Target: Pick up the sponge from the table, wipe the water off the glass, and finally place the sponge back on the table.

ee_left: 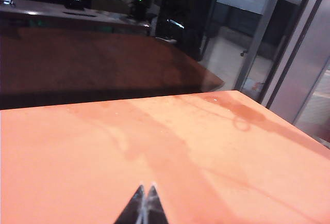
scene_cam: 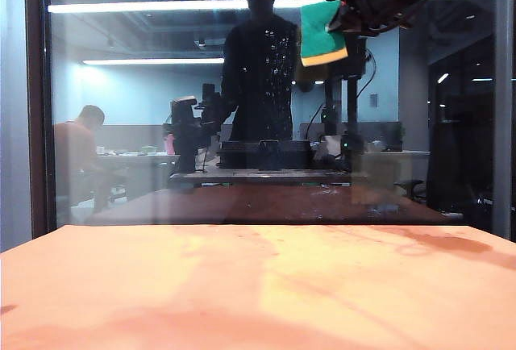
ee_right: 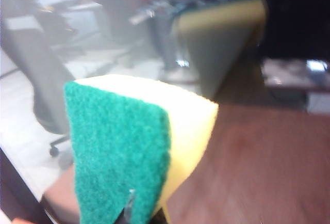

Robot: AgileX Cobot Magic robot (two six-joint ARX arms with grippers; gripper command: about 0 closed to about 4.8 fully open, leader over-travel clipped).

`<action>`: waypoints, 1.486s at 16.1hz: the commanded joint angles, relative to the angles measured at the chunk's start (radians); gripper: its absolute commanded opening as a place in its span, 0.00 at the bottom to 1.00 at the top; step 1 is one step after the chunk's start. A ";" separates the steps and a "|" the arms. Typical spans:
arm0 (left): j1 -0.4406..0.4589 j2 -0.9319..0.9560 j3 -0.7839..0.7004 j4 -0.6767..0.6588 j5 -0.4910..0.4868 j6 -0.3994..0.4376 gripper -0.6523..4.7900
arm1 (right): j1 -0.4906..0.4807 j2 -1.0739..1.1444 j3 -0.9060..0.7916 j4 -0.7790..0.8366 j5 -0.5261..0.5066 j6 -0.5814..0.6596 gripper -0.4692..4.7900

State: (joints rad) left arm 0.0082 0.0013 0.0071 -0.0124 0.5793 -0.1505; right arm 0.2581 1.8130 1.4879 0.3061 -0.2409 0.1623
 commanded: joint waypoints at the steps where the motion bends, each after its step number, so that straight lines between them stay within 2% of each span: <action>1: 0.000 0.001 0.003 0.015 0.000 0.004 0.11 | -0.002 0.071 0.128 -0.030 -0.025 -0.034 0.08; 8: 0.000 0.001 0.003 0.015 0.000 0.005 0.11 | -0.036 0.254 0.340 -0.085 -0.029 -0.043 0.08; 16: 0.000 0.001 0.003 0.014 -0.026 0.020 0.11 | -0.036 0.304 0.373 -0.415 -0.053 -0.212 0.08; 18: 0.000 0.001 0.003 0.014 -0.026 0.020 0.11 | -0.036 0.299 0.380 -0.382 -0.053 -0.215 0.08; 24: 0.000 0.001 0.003 0.014 -0.026 0.021 0.11 | -0.026 0.299 0.619 -0.437 -0.050 -0.211 0.08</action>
State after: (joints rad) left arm 0.0082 0.0013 0.0071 -0.0116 0.5556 -0.1314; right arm 0.2333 2.1227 2.0773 -0.1455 -0.2993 -0.0502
